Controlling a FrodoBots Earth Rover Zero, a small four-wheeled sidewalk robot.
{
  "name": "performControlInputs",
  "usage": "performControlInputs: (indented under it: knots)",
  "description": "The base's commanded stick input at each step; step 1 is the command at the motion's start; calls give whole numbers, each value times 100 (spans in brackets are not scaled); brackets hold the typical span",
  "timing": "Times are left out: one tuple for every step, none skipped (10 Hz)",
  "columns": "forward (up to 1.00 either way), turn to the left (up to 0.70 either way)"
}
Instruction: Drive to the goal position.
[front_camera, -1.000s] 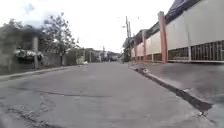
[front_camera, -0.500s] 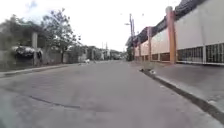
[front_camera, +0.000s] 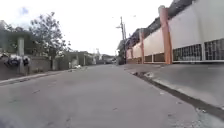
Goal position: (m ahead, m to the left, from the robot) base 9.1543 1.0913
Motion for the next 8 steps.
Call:
performControlInputs:
  knots:
    - [100,6]
    - [100,6]
    - [100,6]
    - [100,6]
    - [100,6]
    - [100,6]
    - [100,6]
    - [100,6]
